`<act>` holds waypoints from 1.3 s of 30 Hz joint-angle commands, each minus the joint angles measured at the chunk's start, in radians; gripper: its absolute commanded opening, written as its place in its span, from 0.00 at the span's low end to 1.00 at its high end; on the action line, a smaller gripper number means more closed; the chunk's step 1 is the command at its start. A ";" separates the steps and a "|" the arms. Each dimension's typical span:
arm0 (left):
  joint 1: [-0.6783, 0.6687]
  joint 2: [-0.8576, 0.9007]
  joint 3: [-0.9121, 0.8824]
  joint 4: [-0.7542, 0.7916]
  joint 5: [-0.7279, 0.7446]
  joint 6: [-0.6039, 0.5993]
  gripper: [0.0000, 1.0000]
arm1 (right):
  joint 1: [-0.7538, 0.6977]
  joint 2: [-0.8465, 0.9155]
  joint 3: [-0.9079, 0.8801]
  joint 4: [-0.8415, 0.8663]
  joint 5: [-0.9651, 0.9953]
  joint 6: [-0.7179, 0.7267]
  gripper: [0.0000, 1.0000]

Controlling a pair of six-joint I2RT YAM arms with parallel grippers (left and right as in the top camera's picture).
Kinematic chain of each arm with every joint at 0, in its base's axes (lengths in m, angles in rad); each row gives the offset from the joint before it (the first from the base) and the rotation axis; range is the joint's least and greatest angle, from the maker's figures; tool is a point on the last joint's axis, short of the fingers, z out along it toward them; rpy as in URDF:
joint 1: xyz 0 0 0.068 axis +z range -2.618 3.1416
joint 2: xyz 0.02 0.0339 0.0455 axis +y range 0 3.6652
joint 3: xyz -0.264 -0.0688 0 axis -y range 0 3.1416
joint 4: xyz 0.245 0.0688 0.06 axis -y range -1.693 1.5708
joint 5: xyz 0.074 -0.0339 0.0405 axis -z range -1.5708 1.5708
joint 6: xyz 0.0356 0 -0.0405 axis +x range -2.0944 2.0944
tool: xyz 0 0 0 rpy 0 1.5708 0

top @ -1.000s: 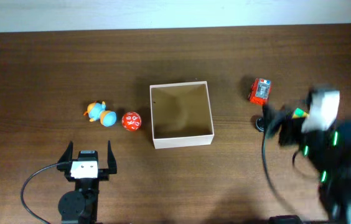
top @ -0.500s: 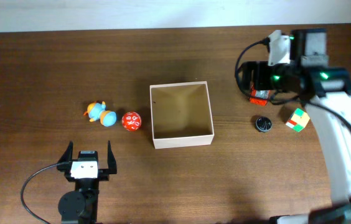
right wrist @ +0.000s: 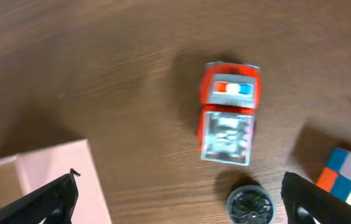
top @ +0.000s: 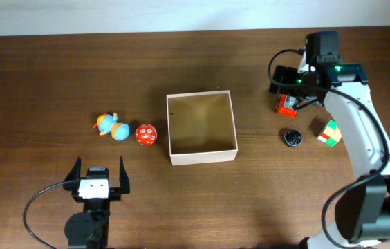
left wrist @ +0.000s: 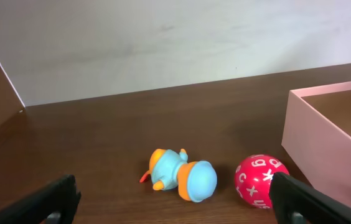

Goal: Pack container
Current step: 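Move the right gripper over the red toy fire truck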

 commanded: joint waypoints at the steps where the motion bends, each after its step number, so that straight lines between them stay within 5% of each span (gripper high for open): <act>1: -0.004 -0.008 -0.005 -0.001 0.011 0.013 0.99 | -0.043 0.039 0.014 0.007 0.038 0.075 0.99; 34: -0.004 -0.008 -0.005 -0.001 0.011 0.013 0.99 | -0.080 0.334 0.013 0.124 -0.046 -0.204 0.99; 39: -0.004 -0.008 -0.005 -0.001 0.011 0.013 0.99 | -0.080 0.356 0.013 0.134 -0.045 -0.204 0.90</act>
